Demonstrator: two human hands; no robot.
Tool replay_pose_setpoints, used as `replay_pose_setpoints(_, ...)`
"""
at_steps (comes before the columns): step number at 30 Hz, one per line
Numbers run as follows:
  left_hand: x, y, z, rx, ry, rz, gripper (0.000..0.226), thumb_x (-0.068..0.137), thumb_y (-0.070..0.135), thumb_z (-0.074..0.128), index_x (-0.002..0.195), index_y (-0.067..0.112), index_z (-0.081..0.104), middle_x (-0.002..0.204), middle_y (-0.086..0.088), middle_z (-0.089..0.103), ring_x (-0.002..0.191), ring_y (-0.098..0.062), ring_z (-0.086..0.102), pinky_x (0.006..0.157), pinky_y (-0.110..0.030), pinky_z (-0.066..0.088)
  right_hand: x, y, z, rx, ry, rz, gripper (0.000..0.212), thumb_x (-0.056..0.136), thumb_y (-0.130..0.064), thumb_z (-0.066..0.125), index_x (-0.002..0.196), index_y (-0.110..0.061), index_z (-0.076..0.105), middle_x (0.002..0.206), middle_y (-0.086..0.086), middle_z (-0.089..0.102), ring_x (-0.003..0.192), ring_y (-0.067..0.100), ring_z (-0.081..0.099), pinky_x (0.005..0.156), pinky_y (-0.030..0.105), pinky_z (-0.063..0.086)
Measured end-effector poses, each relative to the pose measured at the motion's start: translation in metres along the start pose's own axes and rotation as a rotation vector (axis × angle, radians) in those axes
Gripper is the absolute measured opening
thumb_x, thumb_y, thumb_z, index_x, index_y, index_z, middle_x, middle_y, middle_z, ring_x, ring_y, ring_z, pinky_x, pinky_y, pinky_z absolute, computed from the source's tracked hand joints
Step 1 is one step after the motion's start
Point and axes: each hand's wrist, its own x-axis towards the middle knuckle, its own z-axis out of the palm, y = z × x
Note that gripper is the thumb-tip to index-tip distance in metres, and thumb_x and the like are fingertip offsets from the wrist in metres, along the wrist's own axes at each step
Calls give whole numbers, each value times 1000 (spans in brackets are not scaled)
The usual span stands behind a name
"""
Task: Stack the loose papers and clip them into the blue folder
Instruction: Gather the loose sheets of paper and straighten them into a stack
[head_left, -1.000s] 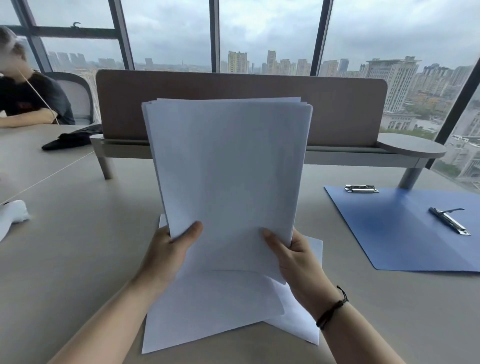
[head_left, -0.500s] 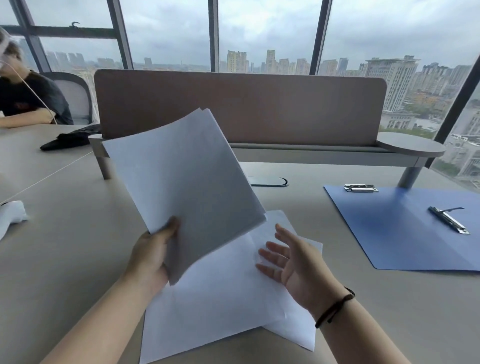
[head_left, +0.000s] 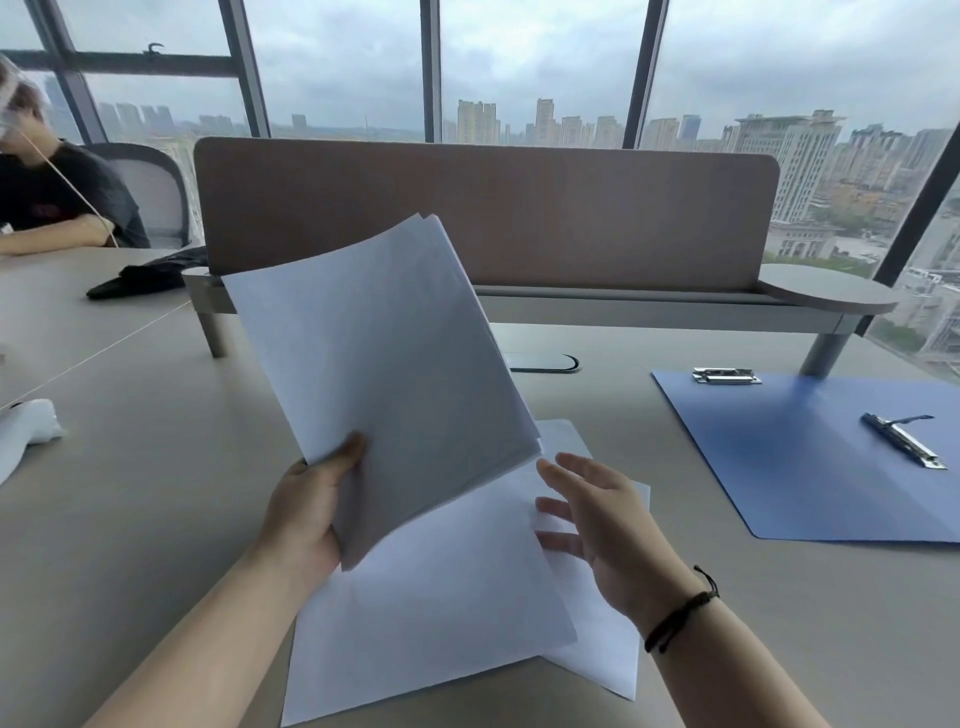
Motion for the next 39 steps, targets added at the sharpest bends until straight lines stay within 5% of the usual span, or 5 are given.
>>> replay_pose_setpoints(6, -4, 0, 3, 45, -17, 33, 14, 91, 15, 67, 104, 13, 73, 97, 1, 80, 83, -14, 77, 79, -34, 54, 7, 18, 4, -143, -72, 65, 45, 86, -23, 73, 126, -6, 64, 98, 12, 78, 76, 27, 78, 66, 39, 63)
replay_pose_setpoints(10, -6, 2, 4, 74, -40, 45, 12, 92, 14, 66, 101, 12, 74, 94, 0, 80, 78, -15, 77, 75, -33, 54, 5, 19, 9, -504, -31, -79, 27, 86, -13, 59, 61, -7, 51, 64, 5, 52, 56, 21, 46, 53, 35, 36)
replay_pose_setpoints(17, -7, 4, 6, 130, -67, 74, 13, 91, 13, 65, 99, 13, 76, 95, -1, 80, 79, -16, 77, 72, -32, 55, -17, -2, 6, -500, -21, -162, 17, 54, -21, 52, 57, -6, 43, 58, 5, 45, 52, 16, 33, 45, 21, 24)
replay_pose_setpoints(26, -9, 1, 7, 205, -74, 37, 16, 90, 14, 67, 103, 9, 76, 99, -8, 80, 81, -22, 77, 78, -36, 56, -6, 4, 0, -553, -51, -156, 16, 80, -4, 63, 87, 10, 65, 61, 4, 58, 56, 19, 43, 54, 27, 31)
replay_pose_setpoints(39, -17, 6, 9, 259, -151, 172, 29, 73, 26, 72, 100, 17, 78, 106, -3, 79, 101, -25, 74, 99, -49, 52, -12, -14, -6, 298, -111, -321, 17, 103, -14, 51, 95, -15, 67, 87, 14, 73, 74, 26, 62, 65, 39, 52)
